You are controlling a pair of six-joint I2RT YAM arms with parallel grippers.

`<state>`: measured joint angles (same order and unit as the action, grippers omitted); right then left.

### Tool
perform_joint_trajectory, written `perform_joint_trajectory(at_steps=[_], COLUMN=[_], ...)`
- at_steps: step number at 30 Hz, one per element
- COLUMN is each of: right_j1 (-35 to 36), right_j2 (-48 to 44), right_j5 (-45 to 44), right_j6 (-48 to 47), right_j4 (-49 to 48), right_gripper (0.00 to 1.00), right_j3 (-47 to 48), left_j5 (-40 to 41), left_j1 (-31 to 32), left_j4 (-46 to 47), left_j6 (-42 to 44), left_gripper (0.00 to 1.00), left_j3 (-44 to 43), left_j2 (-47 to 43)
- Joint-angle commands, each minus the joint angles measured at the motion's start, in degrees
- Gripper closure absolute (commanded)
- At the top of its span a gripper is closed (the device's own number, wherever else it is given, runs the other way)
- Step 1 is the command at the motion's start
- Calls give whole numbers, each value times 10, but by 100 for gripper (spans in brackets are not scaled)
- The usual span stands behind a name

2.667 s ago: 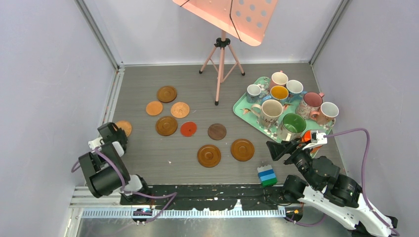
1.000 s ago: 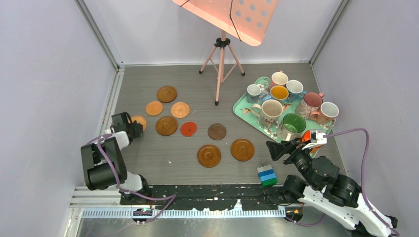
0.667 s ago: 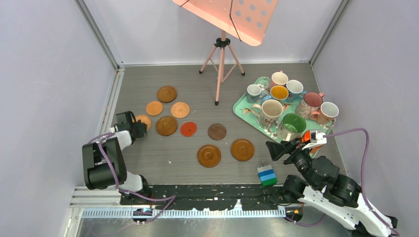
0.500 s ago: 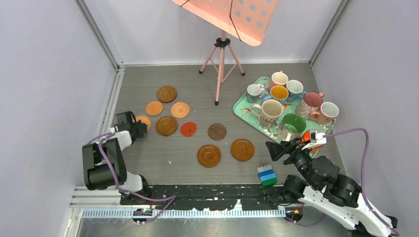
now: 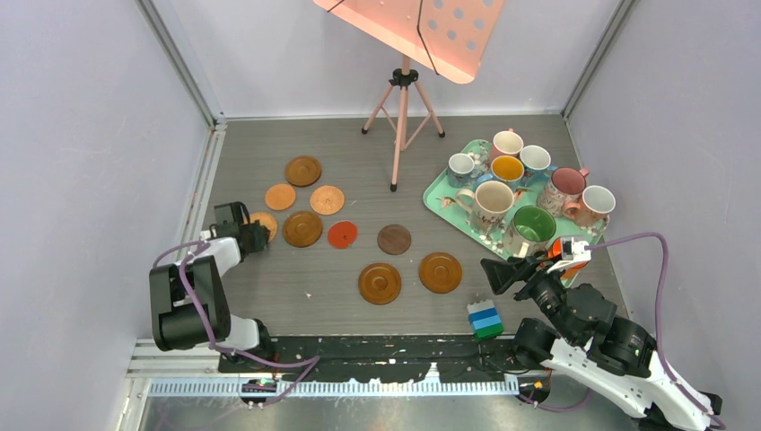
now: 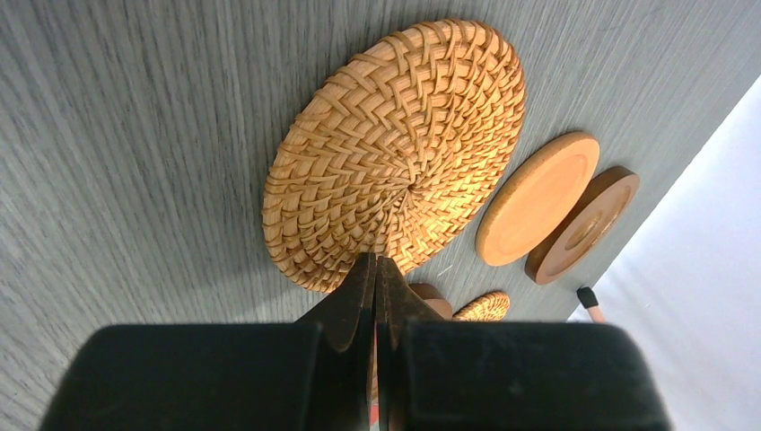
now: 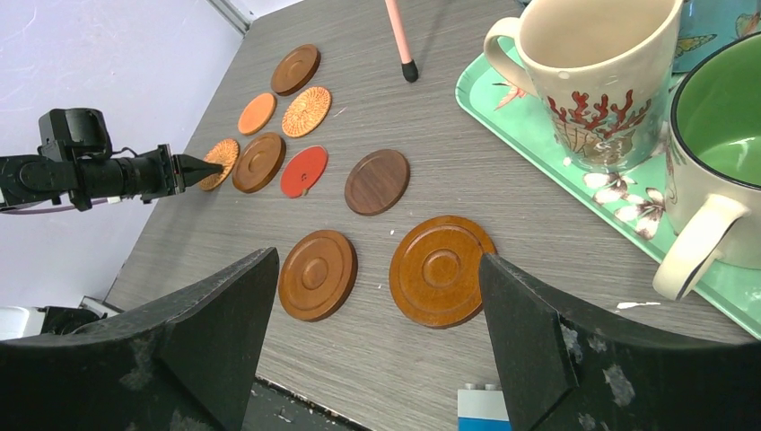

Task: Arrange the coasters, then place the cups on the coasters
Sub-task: Move the coaster to the center of the board.

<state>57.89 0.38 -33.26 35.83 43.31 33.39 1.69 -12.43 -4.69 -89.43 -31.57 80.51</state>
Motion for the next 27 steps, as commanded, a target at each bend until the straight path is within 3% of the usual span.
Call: perform_joint_trajectory(at_steps=[1,11,15,27], right_j1=[-1,-1,-1,-1], right_j2=[-107,-107,-107,-106], right_j5=[7,12,12,-3], right_j6=[-10,-11,-14,-9], right_j4=[-22,-24,-27,-27], right_gripper=[11,11,11,11], right_j3=[3,4,2,-4], left_j5=[-2,-44,-32,29], left_j1=[3,6,7,6], left_j4=[-6,65,49,-153], left_j6=[16,34,28,82], left_gripper=[100,100,100,100], left_j3=[-8,-11,-1,-53], left_j2=[2,41,19,-160])
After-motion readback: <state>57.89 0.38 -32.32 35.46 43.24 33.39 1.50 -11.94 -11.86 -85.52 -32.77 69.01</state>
